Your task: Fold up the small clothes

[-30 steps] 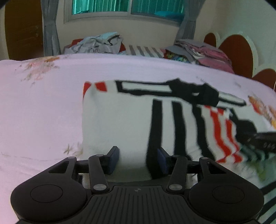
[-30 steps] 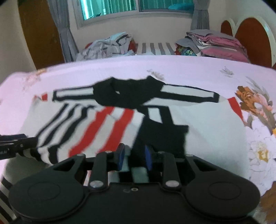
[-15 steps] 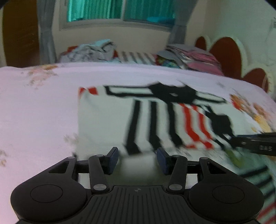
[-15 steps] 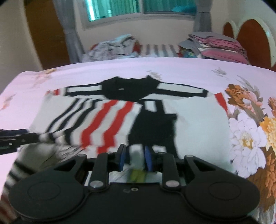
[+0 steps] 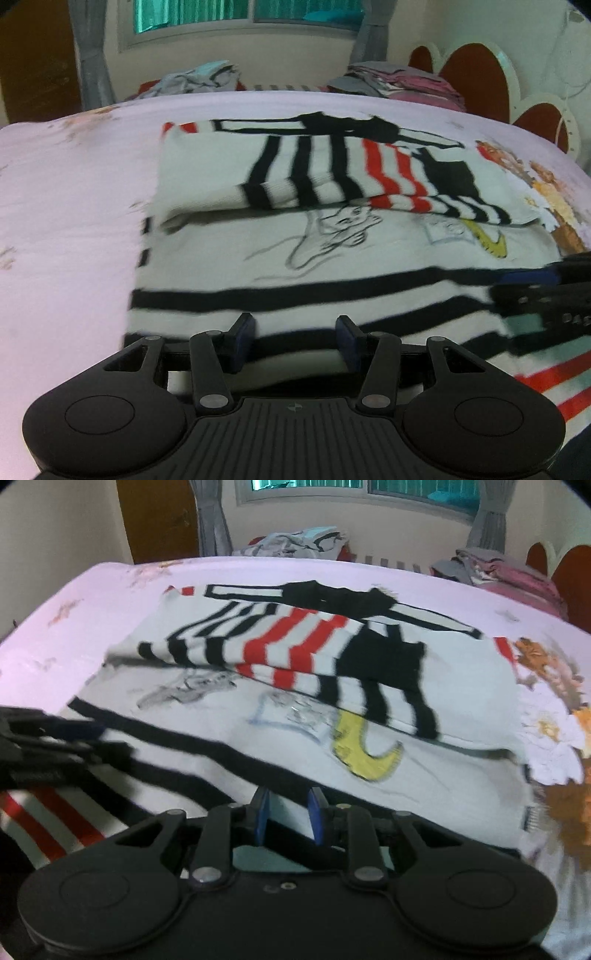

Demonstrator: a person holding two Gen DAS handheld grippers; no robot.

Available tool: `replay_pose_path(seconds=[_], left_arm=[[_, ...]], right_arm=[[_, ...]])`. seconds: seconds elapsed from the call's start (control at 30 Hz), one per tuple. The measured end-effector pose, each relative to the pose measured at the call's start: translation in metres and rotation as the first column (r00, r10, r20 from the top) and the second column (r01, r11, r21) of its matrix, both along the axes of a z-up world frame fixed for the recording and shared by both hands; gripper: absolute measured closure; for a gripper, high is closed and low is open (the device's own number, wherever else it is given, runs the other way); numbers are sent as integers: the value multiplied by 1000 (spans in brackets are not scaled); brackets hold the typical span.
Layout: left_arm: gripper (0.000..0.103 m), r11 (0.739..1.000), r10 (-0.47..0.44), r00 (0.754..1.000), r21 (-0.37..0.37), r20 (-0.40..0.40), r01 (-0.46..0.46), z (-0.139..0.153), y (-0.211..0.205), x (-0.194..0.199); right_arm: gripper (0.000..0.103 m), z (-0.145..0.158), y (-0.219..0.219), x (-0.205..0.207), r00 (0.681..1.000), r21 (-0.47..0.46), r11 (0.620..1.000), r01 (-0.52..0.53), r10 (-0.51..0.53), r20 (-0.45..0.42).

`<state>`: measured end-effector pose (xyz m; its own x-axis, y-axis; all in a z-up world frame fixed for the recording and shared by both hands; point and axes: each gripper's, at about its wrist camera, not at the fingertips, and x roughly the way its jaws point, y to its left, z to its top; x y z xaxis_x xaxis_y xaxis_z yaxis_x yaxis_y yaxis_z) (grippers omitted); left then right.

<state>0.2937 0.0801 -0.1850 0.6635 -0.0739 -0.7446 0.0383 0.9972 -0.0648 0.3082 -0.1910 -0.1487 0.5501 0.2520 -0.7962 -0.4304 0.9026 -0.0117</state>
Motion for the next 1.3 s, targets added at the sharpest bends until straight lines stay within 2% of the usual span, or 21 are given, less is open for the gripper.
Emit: replay_pose_path(seconds=[0.1, 0.27, 0.37, 0.5, 0.63, 0.7, 0.87, 1.0, 1.2, 1.3], left_arm=[[54, 1000, 21, 1000, -3, -4, -21, 0, 14, -11], [54, 999, 50, 998, 6, -24, -50, 4, 22, -24], [54, 1000, 26, 999, -17, -20, -26, 14, 17, -33], [54, 996, -51, 999, -69, 7, 52, 23, 2, -42], [54, 993, -90, 996, -82, -8, 89, 16, -7, -54], [54, 993, -107, 994, -49, -27, 105, 9, -7, -63], [54, 992, -122, 992, -28, -18, 122, 6, 9, -89], [54, 994, -102, 994, -48, -27, 100, 8, 28, -107], [54, 995, -75, 997, -68, -30, 73, 10, 45, -129], [54, 994, -50, 999, -98, -11, 48, 18, 56, -142]], right_arm=[[80, -1, -16, -8, 1000, -34, 999, 21, -21, 21], [78, 5, -30, -18, 995, -16, 995, 101, -101, 18], [77, 16, -25, -31, 992, 86, 988, 125, -126, 2], [77, 24, 0, -54, 992, 145, 982, 122, -122, -10], [79, 17, 25, -78, 995, 109, 989, 99, -97, -23], [79, 12, 28, -88, 994, 75, 991, 109, -108, -30], [79, 6, 4, -118, 982, -3, 982, 189, -189, -15], [79, 10, -20, -141, 964, -20, 964, 267, -267, -6], [78, 14, -33, -165, 947, -34, 946, 322, -322, 5], [74, 19, -38, -174, 937, -26, 937, 348, -348, 11]])
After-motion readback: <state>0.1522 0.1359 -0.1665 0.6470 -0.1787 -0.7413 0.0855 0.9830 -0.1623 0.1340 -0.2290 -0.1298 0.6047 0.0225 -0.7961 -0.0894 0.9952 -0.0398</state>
